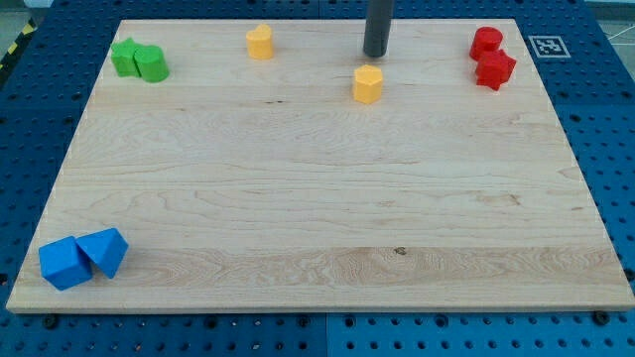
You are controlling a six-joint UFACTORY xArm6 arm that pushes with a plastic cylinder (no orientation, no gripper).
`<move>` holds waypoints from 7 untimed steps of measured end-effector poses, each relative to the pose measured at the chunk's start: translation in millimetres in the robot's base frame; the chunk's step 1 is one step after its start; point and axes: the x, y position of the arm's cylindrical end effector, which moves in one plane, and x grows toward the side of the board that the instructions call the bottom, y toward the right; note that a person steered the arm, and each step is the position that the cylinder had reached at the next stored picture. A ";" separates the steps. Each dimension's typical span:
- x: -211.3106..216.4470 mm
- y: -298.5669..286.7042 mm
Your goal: Slide the yellow hexagon towards the red star
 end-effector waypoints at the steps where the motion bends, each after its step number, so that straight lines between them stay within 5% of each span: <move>1: 35.7 -19.0; 7: 86.1 -31.3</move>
